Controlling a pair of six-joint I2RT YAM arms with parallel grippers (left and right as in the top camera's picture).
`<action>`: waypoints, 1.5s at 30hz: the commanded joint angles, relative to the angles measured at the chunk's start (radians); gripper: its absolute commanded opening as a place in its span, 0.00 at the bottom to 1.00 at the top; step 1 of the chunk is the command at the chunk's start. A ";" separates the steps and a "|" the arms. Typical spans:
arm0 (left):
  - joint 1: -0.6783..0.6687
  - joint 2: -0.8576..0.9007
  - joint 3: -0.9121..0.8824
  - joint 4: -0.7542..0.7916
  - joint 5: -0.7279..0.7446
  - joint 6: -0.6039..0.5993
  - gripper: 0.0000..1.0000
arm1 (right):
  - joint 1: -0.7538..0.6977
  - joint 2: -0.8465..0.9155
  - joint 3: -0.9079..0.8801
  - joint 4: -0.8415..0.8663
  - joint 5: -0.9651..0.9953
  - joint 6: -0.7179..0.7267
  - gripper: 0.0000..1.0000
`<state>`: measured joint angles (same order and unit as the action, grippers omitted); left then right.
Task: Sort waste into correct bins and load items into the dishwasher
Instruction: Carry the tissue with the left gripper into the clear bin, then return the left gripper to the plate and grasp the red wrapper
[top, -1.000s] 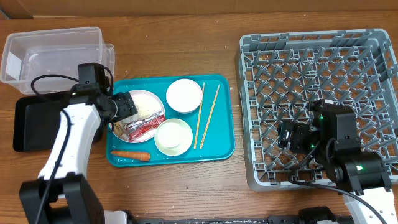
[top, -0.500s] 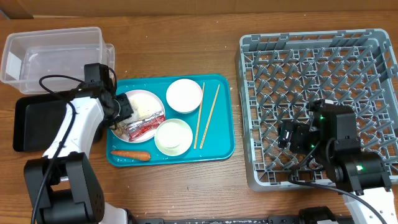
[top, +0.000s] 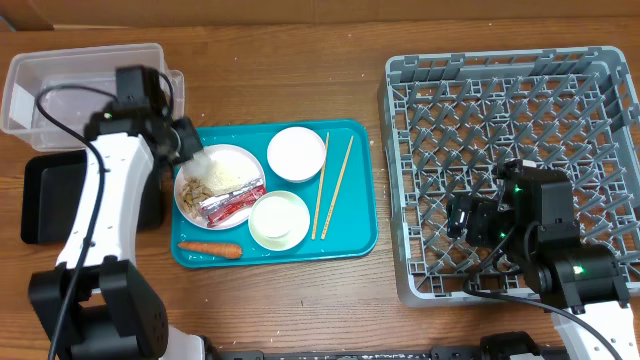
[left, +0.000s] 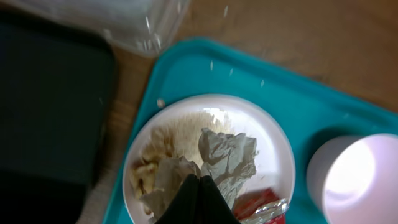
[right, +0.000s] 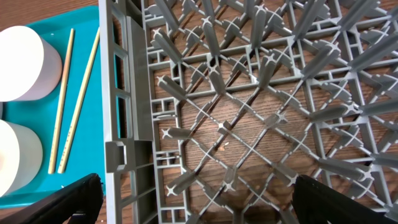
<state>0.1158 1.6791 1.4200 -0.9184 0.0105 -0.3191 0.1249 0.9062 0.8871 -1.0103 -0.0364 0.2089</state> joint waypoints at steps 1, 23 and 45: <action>0.003 -0.040 0.128 -0.013 -0.117 0.005 0.04 | 0.004 -0.005 0.025 0.005 0.010 0.001 1.00; 0.077 0.142 0.167 0.361 -0.462 0.005 0.33 | 0.004 -0.005 0.025 0.005 0.010 0.002 1.00; -0.145 0.029 0.123 -0.355 -0.018 0.254 0.88 | 0.004 -0.005 0.025 -0.002 0.010 0.002 1.00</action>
<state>0.0051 1.6802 1.5745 -1.2308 -0.0719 -0.1989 0.1253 0.9062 0.8875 -1.0145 -0.0364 0.2092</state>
